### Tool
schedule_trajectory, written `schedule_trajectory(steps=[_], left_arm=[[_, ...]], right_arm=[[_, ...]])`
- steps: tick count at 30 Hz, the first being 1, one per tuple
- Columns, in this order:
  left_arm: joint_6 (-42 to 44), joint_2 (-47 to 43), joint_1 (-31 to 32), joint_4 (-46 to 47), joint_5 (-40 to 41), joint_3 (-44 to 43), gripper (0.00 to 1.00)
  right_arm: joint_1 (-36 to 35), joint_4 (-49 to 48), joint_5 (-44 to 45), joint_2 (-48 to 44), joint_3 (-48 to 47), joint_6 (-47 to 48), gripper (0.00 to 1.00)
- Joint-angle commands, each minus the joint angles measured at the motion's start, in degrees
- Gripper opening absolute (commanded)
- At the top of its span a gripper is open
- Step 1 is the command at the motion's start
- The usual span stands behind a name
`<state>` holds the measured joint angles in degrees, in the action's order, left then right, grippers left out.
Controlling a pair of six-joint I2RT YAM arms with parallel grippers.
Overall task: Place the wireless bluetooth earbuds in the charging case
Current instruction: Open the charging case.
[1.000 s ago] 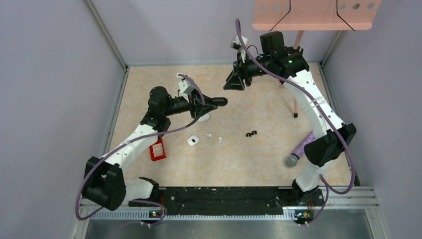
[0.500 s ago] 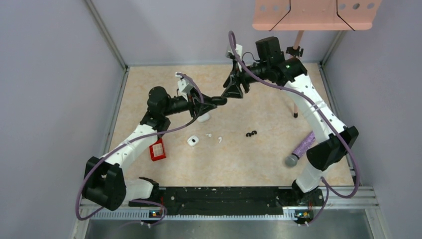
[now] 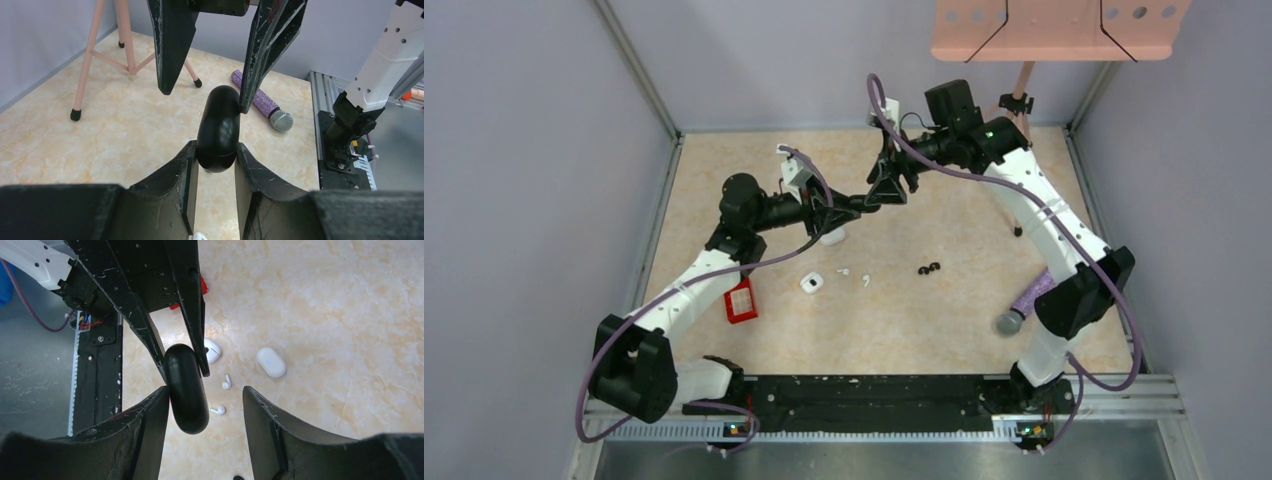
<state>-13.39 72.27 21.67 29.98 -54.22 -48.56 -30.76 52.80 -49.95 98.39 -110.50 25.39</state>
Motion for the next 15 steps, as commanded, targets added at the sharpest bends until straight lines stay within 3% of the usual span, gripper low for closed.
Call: schedule_trajectory(steps=[1,15], left_arm=[[-0.4,-0.2,-0.1,3.2,-1.1,-2.2,0.0],[1.4,-0.4,-0.1,2.9,-2.6,-1.7,0.0]], right_arm=[[-1.1,-0.2,0.2,0.9,-0.2,1.2,0.55],[-1.3,-2.0,4.5,2.5,-2.0,-1.9,0.52]])
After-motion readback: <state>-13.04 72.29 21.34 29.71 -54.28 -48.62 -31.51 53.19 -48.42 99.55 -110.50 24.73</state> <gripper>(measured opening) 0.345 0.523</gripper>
